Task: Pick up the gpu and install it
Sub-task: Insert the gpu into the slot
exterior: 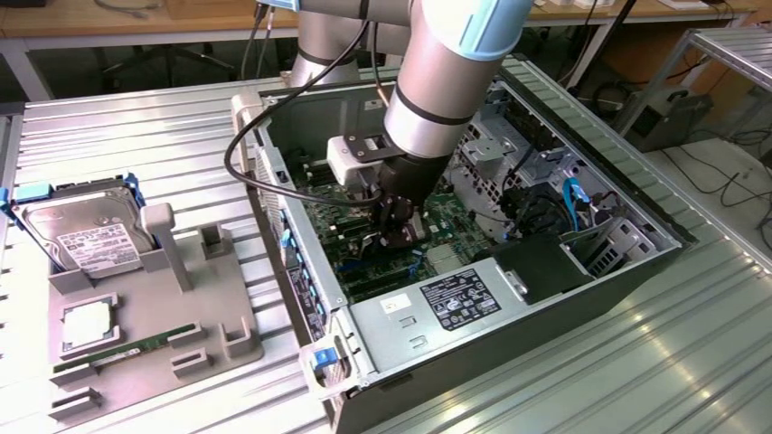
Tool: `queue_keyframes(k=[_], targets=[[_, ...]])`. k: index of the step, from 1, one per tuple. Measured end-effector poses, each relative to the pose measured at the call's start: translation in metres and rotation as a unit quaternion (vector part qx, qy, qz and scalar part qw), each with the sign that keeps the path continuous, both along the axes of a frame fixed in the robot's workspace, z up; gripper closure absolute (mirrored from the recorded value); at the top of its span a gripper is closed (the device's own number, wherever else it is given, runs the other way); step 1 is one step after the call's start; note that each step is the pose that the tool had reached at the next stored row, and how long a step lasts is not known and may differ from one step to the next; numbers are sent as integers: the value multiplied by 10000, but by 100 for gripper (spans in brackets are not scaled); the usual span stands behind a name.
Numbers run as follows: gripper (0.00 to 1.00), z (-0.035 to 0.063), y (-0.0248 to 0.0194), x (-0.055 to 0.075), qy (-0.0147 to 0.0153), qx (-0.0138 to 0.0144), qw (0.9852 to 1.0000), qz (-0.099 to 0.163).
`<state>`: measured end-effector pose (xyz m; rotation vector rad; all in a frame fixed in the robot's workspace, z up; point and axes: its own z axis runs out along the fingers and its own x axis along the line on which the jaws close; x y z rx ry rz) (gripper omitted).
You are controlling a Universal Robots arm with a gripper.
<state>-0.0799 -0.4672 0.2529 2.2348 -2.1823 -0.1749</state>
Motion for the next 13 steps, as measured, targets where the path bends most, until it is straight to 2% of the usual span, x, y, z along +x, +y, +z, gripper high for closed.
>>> queue_keyframes(k=[13], targets=[[74, 0, 0, 0, 0, 0, 10000, 0]])
